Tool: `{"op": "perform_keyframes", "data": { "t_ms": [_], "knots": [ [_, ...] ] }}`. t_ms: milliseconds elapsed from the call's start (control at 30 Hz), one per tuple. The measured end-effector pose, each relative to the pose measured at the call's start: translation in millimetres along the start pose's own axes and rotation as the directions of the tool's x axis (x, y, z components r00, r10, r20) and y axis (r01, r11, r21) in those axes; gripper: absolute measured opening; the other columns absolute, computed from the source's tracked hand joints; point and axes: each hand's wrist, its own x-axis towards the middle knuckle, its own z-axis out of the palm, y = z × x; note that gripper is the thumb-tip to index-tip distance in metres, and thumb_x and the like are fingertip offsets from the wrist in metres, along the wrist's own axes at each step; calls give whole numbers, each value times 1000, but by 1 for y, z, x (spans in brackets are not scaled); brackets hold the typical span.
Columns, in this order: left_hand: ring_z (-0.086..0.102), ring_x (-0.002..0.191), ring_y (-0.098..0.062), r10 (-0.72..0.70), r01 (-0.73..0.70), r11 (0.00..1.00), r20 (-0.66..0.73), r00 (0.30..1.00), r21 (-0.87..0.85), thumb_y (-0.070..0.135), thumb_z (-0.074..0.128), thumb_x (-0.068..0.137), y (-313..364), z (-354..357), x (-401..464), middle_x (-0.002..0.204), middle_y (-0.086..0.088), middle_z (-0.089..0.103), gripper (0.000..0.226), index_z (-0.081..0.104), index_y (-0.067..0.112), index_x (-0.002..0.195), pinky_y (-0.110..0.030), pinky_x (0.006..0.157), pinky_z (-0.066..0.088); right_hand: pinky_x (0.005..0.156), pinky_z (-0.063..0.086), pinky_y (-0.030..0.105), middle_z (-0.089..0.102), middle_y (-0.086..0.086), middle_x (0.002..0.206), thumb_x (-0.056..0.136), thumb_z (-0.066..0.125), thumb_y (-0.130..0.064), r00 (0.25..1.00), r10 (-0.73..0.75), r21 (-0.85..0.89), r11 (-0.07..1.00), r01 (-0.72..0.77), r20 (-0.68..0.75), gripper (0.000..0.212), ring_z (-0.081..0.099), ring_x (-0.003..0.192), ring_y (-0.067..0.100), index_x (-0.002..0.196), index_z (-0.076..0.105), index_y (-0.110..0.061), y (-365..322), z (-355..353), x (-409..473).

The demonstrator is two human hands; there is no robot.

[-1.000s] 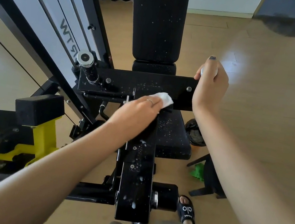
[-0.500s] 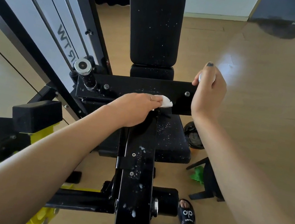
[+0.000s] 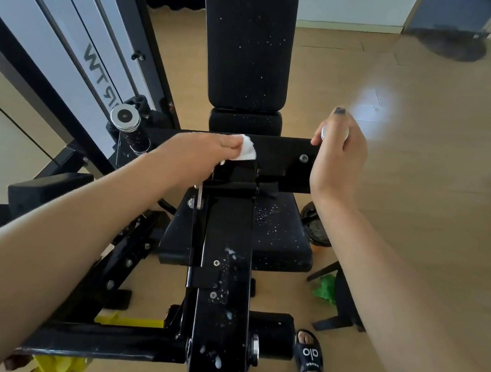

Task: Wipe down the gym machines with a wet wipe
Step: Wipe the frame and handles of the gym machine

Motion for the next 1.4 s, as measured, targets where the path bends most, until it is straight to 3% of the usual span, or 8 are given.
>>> {"op": "perform_keyframes", "data": {
  "t_ms": [267,667,800,933,1033,1233,1300,1400],
  "knots": [
    [53,132,-13,180,-179,980,-1,984,-90,-8,45,92,32,6,21,161,24,22,75,36,35,152,-26,98,50,54,29,20,40,11,67,100,38,-26,1000,5,-7,1000,-5,-7,45,33,59,10,73,44,9,1,1,1],
    [46,140,-19,-63,80,977,89,994,-199,-7,37,94,15,6,-22,157,13,43,66,51,33,145,-40,113,41,52,30,17,42,9,65,103,37,-25,1000,10,20,1000,-9,-25,47,34,56,7,74,47,10,3,3,-1],
    [58,124,-28,-60,65,993,58,997,-97,-3,37,95,40,2,-18,152,2,48,65,38,27,152,-41,98,51,56,34,19,45,-4,66,105,38,-30,999,45,-64,997,-45,-11,45,38,57,3,83,52,7,8,-2,2],
    [55,128,-20,-118,120,992,51,992,-36,1,39,98,18,5,-45,156,11,42,65,35,32,154,-33,94,51,84,47,41,63,4,97,99,48,-21,925,-366,-320,893,317,-103,20,57,90,21,99,60,-4,13,-11,-18],
    [59,120,-23,-197,201,973,40,980,-116,-1,38,97,17,3,-42,145,7,54,58,52,30,144,-39,96,51,100,39,38,59,20,123,94,54,-13,812,-582,-448,713,539,49,24,54,110,35,109,62,4,25,-13,-36],
    [62,113,-21,-83,77,987,-38,996,-138,0,41,96,61,5,-14,142,5,55,64,38,32,151,-38,88,56,89,43,40,68,11,105,97,51,-14,636,-742,-489,483,727,212,24,60,101,30,102,69,1,20,-11,-39],
    [58,124,-19,-139,137,982,-4,990,-126,0,41,96,42,8,-23,150,9,50,66,41,34,151,-38,96,53,82,46,36,66,5,94,101,46,-22,715,-630,-444,570,691,303,26,58,89,23,99,66,-6,22,-2,-43],
    [49,138,-20,-329,325,886,45,943,-330,-2,40,96,19,16,-39,154,7,48,59,55,30,144,-39,114,41,76,50,45,59,3,90,108,26,-37,874,-24,-614,702,360,484,40,60,85,26,98,55,-12,33,19,-34]
  ]
}}
